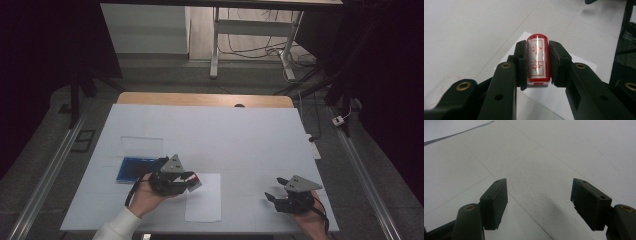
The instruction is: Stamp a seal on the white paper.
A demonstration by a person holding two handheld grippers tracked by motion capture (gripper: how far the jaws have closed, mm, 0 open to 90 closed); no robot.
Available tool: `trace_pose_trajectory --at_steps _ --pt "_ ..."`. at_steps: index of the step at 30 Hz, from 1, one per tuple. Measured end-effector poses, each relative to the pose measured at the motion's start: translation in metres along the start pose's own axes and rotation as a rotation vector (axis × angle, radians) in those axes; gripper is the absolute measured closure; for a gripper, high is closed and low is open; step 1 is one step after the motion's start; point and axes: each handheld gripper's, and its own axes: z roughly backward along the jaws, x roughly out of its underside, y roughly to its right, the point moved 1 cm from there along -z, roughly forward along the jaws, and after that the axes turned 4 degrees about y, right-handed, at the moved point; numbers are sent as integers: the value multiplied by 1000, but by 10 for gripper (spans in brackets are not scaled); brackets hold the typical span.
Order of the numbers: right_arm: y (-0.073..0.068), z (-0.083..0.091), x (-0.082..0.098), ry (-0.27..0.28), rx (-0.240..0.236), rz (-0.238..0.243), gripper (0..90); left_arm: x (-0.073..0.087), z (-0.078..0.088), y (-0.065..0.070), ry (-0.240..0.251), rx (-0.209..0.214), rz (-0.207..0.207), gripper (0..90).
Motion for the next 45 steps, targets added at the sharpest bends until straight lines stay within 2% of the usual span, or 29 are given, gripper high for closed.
trace_pose_trajectory --at_steps 11,21,45 --pt "-1 0 0 0 1 -3 292 -3 -19 10 -42 22 -31 694" --pt "-1 -1 0 -1 0 -4 293 -5 -33 15 -89 23 -63 694" --pt "-1 -1 1 -5 -1 -3 293 -1 -50 17 -152 22 -73 694"
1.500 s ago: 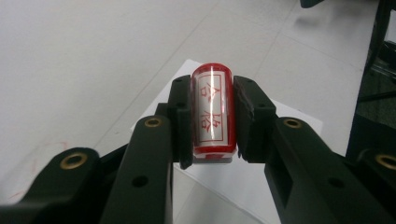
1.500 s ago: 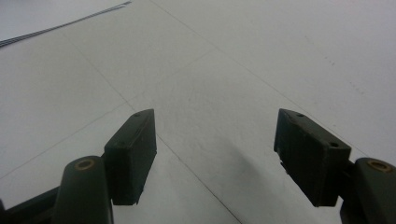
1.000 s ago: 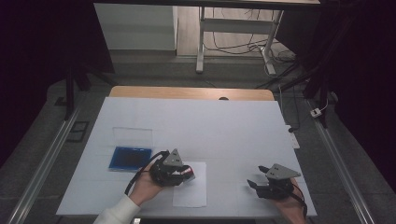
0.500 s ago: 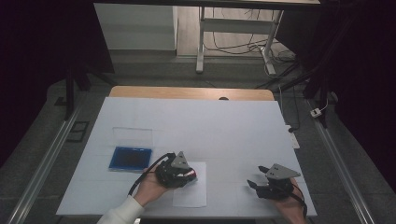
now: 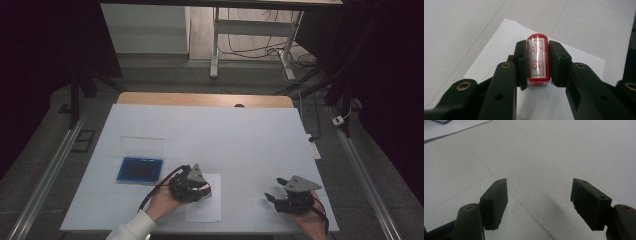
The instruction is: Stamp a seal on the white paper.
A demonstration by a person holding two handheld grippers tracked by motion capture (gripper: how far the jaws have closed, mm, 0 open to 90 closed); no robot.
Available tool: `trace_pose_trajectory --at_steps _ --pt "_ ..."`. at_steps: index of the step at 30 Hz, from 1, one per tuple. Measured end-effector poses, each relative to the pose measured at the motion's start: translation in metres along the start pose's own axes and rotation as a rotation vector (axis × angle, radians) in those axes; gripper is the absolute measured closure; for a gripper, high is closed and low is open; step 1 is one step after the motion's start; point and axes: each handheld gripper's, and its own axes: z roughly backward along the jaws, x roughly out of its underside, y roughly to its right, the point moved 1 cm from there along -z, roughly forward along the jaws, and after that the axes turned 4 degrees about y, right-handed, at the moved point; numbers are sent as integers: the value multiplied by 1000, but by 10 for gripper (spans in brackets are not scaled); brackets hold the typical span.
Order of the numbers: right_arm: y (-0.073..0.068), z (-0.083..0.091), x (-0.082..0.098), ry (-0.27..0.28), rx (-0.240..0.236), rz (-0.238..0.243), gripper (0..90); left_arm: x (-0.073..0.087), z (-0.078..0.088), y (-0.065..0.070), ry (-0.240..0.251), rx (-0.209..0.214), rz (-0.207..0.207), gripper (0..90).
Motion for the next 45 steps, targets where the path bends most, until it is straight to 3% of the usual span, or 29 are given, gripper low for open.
trace_pose_trajectory --at_steps 11,28,45 --pt "0 0 0 0 0 0 293 0 -2 0 -3 0 1 695" --pt "-2 -1 -1 -7 -1 5 293 -2 -7 4 -54 -17 -15 701" --pt "-2 0 -1 -5 2 10 294 1 -7 2 -36 -11 -18 702"
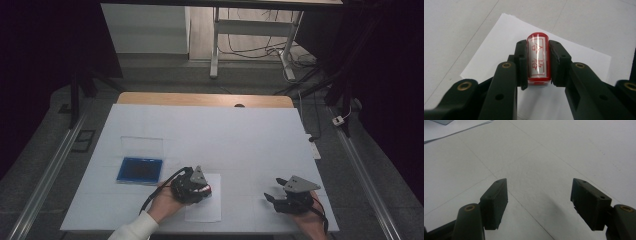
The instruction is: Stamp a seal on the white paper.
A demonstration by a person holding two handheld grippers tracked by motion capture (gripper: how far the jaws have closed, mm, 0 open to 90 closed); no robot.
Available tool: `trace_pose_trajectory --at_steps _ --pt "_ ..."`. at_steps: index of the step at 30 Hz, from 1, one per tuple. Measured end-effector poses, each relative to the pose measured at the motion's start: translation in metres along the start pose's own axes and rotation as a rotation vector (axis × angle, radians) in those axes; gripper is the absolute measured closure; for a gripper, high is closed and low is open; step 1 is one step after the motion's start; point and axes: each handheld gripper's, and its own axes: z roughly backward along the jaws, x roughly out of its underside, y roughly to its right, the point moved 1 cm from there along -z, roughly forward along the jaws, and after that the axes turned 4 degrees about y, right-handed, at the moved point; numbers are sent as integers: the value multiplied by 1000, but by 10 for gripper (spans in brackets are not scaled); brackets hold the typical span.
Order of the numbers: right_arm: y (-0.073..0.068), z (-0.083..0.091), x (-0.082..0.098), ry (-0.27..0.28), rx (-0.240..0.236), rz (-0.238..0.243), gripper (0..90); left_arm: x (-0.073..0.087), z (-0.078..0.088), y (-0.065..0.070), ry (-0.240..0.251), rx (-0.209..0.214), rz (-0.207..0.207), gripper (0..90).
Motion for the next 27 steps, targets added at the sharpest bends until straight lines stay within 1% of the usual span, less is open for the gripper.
trace_pose_trajectory --at_steps 9,20,27 --pt "0 0 0 -3 2 0 294 1 0 -1 11 8 8 702" --pt "-1 0 0 -2 2 3 294 1 0 0 11 -1 3 701" --pt "0 0 0 4 0 -2 294 1 3 0 33 4 14 699"
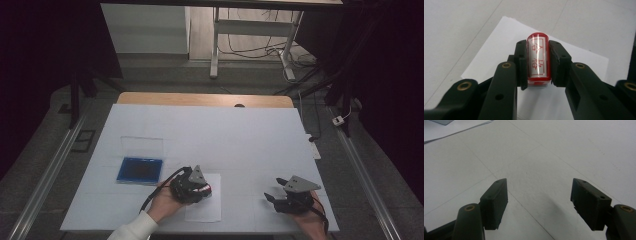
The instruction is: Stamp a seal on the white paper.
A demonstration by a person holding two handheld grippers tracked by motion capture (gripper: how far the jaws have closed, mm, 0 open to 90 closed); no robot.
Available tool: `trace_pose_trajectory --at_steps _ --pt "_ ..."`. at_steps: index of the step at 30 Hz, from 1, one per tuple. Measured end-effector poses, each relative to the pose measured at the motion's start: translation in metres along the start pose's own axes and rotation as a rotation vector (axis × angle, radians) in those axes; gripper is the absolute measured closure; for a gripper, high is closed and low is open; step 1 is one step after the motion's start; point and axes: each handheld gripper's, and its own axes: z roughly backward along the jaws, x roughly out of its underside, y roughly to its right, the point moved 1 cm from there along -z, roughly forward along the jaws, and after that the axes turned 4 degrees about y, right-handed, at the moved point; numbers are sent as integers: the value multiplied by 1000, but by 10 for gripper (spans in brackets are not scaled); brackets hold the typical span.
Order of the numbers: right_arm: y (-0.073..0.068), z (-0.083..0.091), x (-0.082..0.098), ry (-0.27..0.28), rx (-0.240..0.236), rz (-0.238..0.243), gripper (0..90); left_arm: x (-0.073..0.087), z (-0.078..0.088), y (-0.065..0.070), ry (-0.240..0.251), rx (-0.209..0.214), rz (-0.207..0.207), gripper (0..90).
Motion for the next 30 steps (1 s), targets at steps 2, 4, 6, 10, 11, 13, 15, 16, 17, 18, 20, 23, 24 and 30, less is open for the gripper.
trace_pose_trajectory --at_steps 2,4,6,10,11,13,15,16,17,18,20,23,24,30 --pt "0 0 0 -3 0 0 294 0 0 0 0 -4 -2 699" --pt "-1 0 -1 -2 0 0 294 0 0 0 2 -1 0 699" --pt "0 1 -1 -1 1 3 294 0 0 -1 4 5 5 697" --pt "1 2 0 1 4 -1 294 0 1 -1 11 6 -2 696" --pt "1 2 0 2 3 -1 294 0 2 -1 20 10 1 696" --pt "1 2 0 2 4 -4 294 -1 6 -2 48 24 15 696" --pt "1 3 0 3 7 -10 294 -2 10 -3 69 30 25 696" --pt "2 3 1 6 8 -10 294 -3 12 -3 78 29 30 696" --pt "2 3 0 6 8 -9 294 -3 15 -4 87 29 31 696" --pt "2 3 0 6 8 -9 294 -4 17 -4 96 30 35 695" --pt "2 3 1 1 7 -6 294 -5 21 -4 111 34 41 695" --pt "1 2 0 3 6 -9 294 -6 27 -4 126 35 43 695" --pt "1 2 0 3 6 -9 294 -7 28 -4 133 33 45 695" --pt "2 3 0 6 8 -7 294 -9 40 -6 163 25 49 695"
